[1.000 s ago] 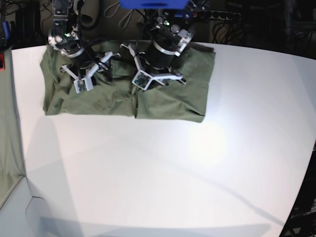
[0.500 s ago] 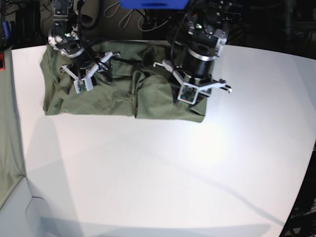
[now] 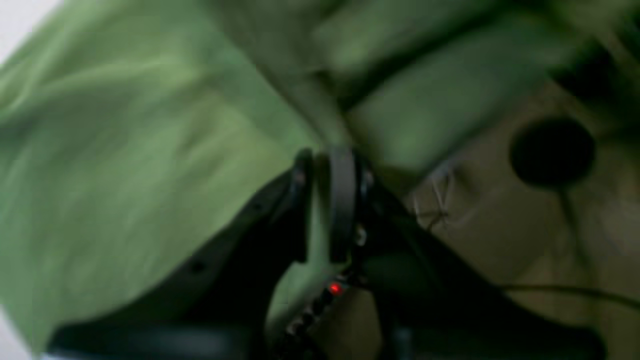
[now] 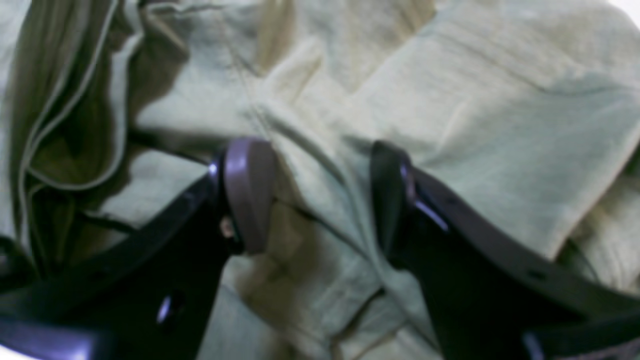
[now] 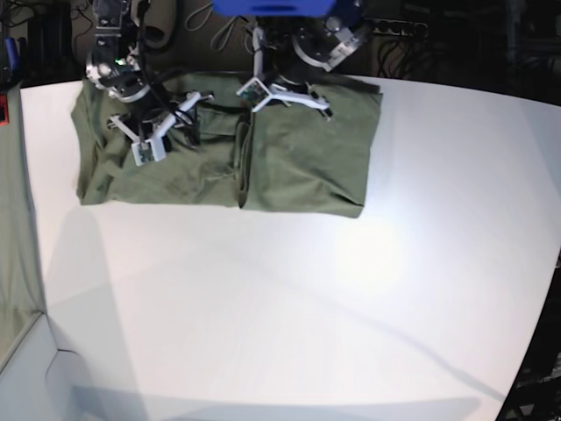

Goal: Layout the t-shirt on the table in an organized manner, then fold the t-shirt properly
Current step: 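Release the folded half and raise the left gripper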

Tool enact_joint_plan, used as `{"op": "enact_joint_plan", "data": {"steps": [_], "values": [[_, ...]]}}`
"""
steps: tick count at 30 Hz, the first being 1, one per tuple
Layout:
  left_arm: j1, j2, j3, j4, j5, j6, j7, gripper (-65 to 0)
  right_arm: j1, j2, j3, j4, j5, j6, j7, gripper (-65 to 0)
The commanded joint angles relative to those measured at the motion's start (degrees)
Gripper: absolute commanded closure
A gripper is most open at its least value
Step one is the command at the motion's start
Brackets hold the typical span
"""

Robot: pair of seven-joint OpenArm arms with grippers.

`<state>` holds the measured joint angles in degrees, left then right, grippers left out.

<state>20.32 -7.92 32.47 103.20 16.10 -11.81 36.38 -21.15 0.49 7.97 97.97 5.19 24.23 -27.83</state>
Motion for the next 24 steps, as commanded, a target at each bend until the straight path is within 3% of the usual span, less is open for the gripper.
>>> {"op": "enact_joint_plan", "data": {"steps": [1, 6, 11, 19, 21, 24], "values": [[-0.9, 0.8, 1.7, 1.1, 0.6, 1.1, -0.1, -5.6, 0.2, 0.3, 0.1, 1.1, 0.6, 0.2, 0.5, -31.9], [-2.1, 1.2, 3.7, 6.7, 0.6, 1.3, 0.1, -5.6, 0.2, 0.3, 0.2, 1.1, 0.6, 0.2, 0.5, -31.9], [-1.8, 0.1, 0.8, 11.3, 0.8, 1.5, 0.7, -5.6, 0.3, 0.3, 0.5, 1.6, 0.6, 0.2, 0.3, -32.1], [0.9, 0.4, -19.6, 11.0, -0.9, 0.9, 0.1, -5.7, -0.3, 0.3, 0.6, 8.1, 0.6, 0.2, 0.0, -32.2], [0.8, 0.8, -25.0, 11.0, -5.6, 0.9, 0.1, -5.8, -0.9, 0.3, 0.7, 9.9, 0.6, 0.2, -1.3, -32.2], [0.6, 0.4, -33.7, 11.0, -17.5, 0.9, 0.6, -6.0, -1.1, 0.2, 0.7, 13.6, 0.6, 0.1, -5.4, -32.3]]}}
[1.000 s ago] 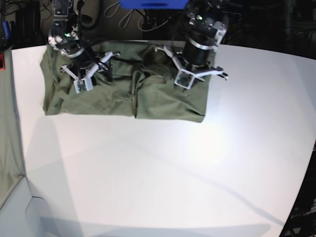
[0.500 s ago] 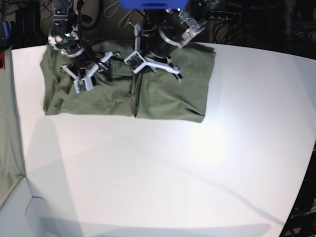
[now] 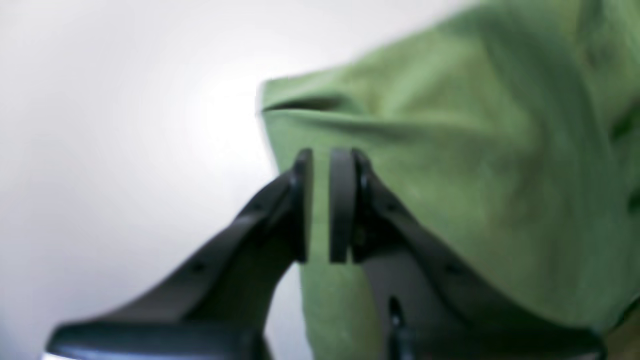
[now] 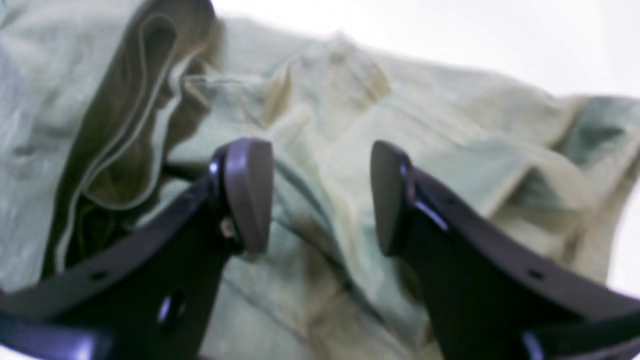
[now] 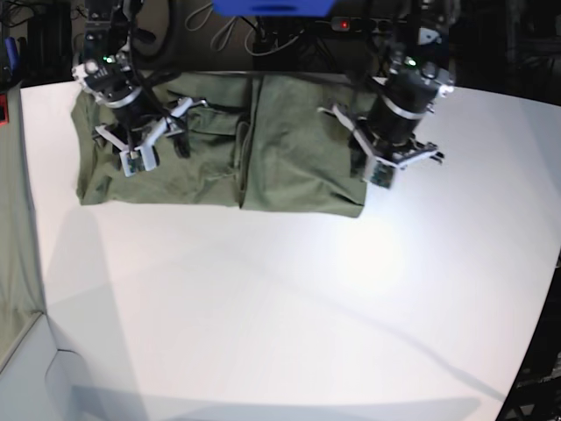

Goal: Layout the t-shirt on the table in an organized manner, then fold the t-shirt properly
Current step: 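Release the folded half and raise the left gripper, then move both grippers to the outer edges of the folded shirt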

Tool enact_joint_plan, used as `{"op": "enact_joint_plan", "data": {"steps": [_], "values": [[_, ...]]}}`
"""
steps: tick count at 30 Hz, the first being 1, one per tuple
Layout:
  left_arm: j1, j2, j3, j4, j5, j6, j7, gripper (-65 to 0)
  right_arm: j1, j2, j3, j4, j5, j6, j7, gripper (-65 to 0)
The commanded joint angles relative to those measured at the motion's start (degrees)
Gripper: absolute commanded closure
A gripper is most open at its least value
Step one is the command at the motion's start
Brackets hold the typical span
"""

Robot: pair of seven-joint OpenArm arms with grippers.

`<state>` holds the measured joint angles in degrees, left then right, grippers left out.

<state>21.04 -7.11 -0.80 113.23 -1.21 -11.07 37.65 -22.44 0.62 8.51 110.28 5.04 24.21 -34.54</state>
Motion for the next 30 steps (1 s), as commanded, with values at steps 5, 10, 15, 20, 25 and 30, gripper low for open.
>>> {"op": "enact_joint_plan", "data": {"steps": [5, 10, 15, 20, 25, 30], "values": [[-1.2, -2.0, -5.6, -2.6, -14.0, 0.1, -0.5, -18.1, 0.2, 0.1, 0.2, 4.2, 0.7, 0.0, -4.4, -35.6], [-1.3, -2.8, -5.8, -6.7, -17.8, 0.1, -1.0, -34.9, 0.2, 0.4, 3.4, 4.4, 0.7, 0.0, -6.5, -46.8], [-1.3, -2.7, -6.0, -9.6, -18.4, 0.1, -1.2, -36.7, 0.2, 0.6, 7.0, 4.3, 0.7, 0.1, -6.6, -51.1], [-3.3, -2.7, -5.8, -13.8, -19.1, 0.1, -1.2, -36.7, 0.5, 0.5, 11.0, 4.3, 0.7, 0.1, -6.6, -51.3], [-4.9, -2.7, -5.6, -15.6, -19.1, 0.1, -1.2, -36.7, 0.6, 0.6, 12.5, 4.1, 0.9, 0.2, -6.4, -51.5], [-5.3, -2.3, -5.6, -17.7, -19.1, 0.1, -1.1, -36.6, 2.0, 0.6, 12.9, 2.9, 0.7, 0.2, -6.2, -51.5]]}}
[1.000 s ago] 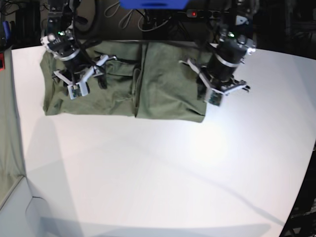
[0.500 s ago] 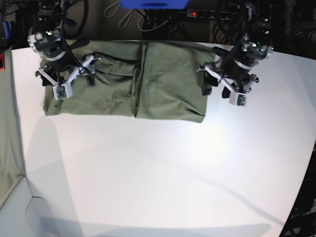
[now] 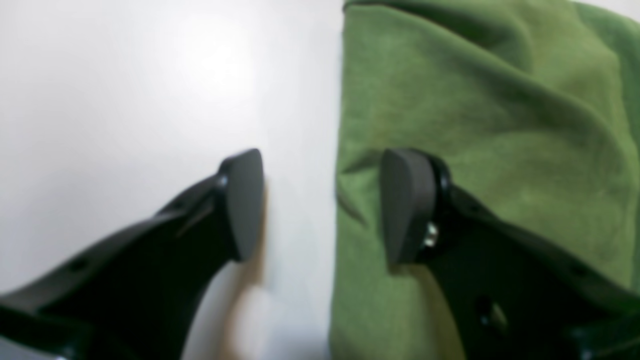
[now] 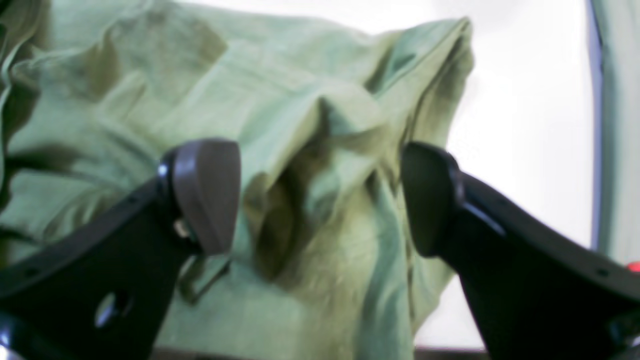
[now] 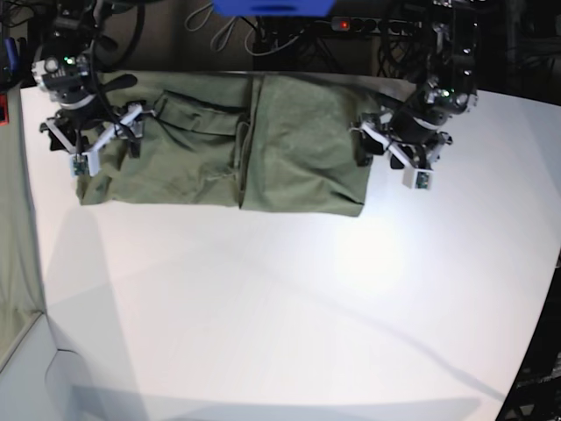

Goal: Layout the t-shirt on the table in an organized manner, then fold the t-shirt properly
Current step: 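Move both grippers to the outer edges of the folded shirt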

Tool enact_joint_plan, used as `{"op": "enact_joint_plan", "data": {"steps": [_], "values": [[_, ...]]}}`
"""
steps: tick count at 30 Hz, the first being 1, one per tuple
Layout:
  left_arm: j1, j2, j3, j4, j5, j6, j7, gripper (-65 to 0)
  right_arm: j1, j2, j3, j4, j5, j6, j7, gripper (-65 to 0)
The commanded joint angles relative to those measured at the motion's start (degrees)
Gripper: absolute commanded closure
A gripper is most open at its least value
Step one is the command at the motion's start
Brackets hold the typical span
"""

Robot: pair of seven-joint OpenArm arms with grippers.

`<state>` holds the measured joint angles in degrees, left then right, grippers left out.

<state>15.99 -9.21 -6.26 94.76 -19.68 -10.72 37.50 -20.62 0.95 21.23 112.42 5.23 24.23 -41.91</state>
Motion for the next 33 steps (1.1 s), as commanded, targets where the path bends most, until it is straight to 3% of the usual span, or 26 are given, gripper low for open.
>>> {"op": "enact_joint_plan", "data": {"steps": [1, 12, 17, 33], "values": [[-0.3, -0.2, -0.1, 0.4, -0.4, -0.2, -1.0, -36.6, 0.5, 0.2, 0.2, -0.2, 0.5, 0.2, 1.3, -51.5], [0.1, -0.5, -0.6, -1.4, -0.2, -0.2, -1.1, -36.6, 5.6, 3.5, 0.2, -9.9, 0.5, 0.2, 1.3, -51.5], [0.2, -0.5, -0.6, -1.5, -0.2, -0.2, -1.1, -36.6, 6.3, 4.7, 1.4, -12.4, 0.4, 0.2, 4.1, -51.5], [0.3, -0.3, -0.6, -1.6, -0.1, -0.2, -1.1, -36.6, 7.7, 6.1, 3.8, -18.5, 0.8, 0.2, 4.7, -51.5]]}}
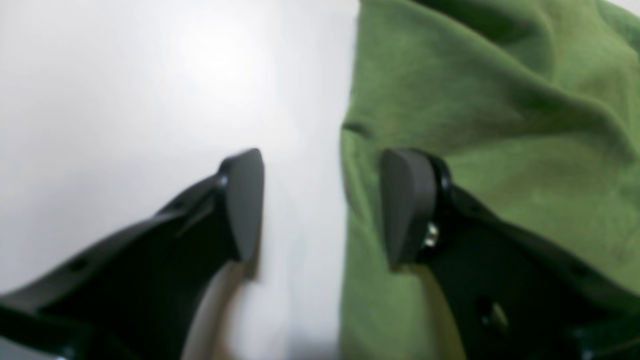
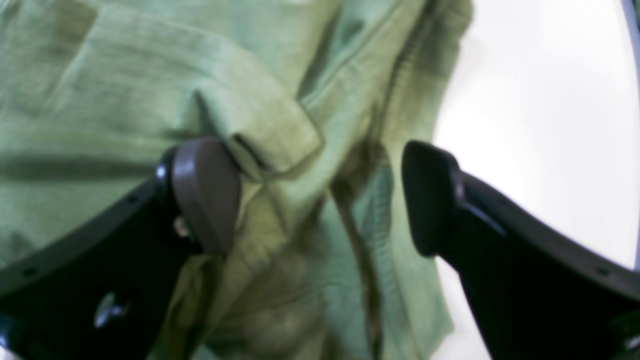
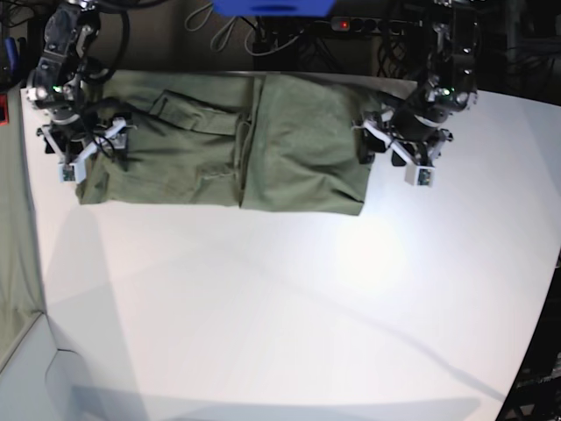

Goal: Layout the t-shirt on the table in an organized manner, then fold the t-shirt properly
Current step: 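Move both grippers to the outer edges of the folded shirt, then grasp the shirt end with the right gripper and fold it toward the left gripper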

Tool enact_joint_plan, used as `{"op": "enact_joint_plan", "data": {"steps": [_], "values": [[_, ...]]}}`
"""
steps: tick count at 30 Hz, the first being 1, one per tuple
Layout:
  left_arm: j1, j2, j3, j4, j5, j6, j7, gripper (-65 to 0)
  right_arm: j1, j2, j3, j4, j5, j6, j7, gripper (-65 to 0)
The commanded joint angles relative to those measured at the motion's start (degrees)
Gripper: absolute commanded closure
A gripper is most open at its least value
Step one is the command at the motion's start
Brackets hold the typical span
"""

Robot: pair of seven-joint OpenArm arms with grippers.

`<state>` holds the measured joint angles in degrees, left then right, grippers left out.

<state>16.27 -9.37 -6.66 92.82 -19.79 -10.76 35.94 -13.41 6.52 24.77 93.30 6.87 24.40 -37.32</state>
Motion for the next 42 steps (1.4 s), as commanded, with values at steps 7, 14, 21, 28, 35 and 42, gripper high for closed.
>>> {"op": "enact_joint_plan", "data": {"steps": [7, 14, 21, 28, 35, 42], "values": [[0.0, -0.2, -0.2, 0.3, 0.0, -0.2, 0.5, -36.6, 1.5, 0.6, 1.5, -2.9, -0.9, 0.9, 0.1, -51.5], [0.0, -0.2, -0.2, 0.3, 0.0, -0.2, 0.5, -36.6, 1.5, -0.4, 1.5, -5.9, -0.8, 7.4, 0.1, -51.0], [0.0, -0.2, -0.2, 0.3, -0.4, -0.2, 0.5, -36.6, 1.5, -3.6, 1.3, -8.7, -0.9, 13.2, 0.1, -38.4], [0.0, -0.2, -0.2, 0.5, -0.4, -0.1, 0.5, -36.6, 2.8, -4.8, 1.3, -10.1, -1.1, 15.4, -0.5, -8.8], [0.0, -0.2, -0.2, 0.4, -0.5, 0.3, 0.5, -36.6, 4.3, -4.5, 1.6, -9.0, -1.1, 15.4, -0.6, 0.0], [0.0, 1.9, -4.8, 0.4, -0.1, 0.4, 0.5, -36.6, 1.7, -4.8, 1.3, 6.7, -1.3, 15.2, -2.7, 0.0]]}}
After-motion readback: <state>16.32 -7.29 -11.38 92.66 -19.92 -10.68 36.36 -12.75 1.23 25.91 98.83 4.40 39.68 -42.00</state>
